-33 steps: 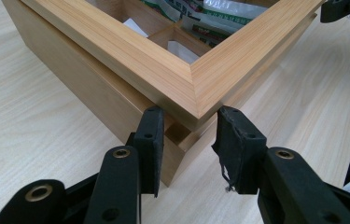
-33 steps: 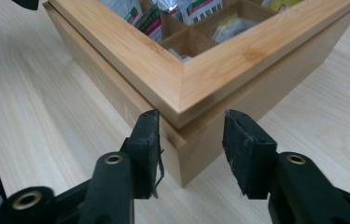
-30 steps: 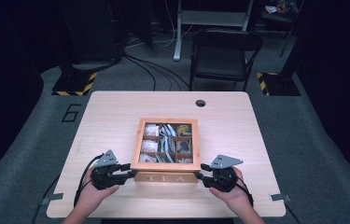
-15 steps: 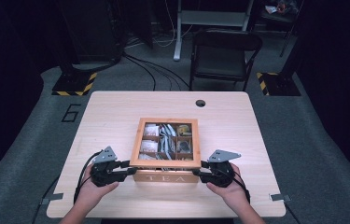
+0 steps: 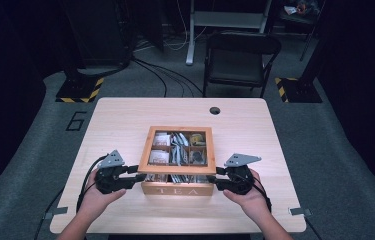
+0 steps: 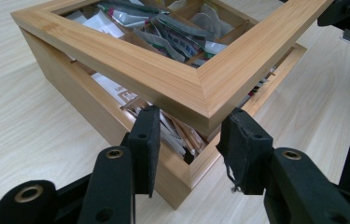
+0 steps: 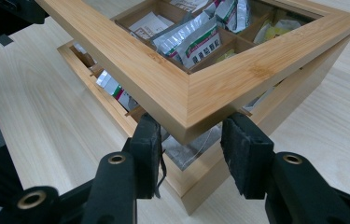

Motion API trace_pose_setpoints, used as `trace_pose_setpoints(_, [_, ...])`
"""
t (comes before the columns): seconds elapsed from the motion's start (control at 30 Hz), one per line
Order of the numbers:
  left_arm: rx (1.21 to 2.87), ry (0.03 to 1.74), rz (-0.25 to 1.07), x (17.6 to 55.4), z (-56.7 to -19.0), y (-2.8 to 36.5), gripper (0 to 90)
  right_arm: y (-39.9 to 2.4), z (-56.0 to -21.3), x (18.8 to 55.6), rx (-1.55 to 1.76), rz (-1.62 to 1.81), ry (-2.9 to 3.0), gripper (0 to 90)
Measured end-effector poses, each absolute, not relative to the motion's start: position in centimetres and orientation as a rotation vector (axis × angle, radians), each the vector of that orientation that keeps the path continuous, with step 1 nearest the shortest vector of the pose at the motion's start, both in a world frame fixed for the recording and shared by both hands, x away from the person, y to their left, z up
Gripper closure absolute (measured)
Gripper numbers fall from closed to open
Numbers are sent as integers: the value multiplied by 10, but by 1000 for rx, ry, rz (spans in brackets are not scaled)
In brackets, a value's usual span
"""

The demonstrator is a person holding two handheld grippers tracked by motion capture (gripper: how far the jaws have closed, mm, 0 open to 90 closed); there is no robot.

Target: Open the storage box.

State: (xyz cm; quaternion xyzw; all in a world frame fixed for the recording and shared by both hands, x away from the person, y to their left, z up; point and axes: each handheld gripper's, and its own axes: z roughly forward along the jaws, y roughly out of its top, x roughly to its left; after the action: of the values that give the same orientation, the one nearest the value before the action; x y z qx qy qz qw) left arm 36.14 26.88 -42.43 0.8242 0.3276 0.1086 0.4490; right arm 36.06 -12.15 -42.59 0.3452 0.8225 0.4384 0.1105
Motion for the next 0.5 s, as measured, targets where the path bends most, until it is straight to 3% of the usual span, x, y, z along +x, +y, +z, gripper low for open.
trace_pose_setpoints(0.5, [2005,803,322,367,-408,271,539,-127,-404,367,1049,1311,2400,581])
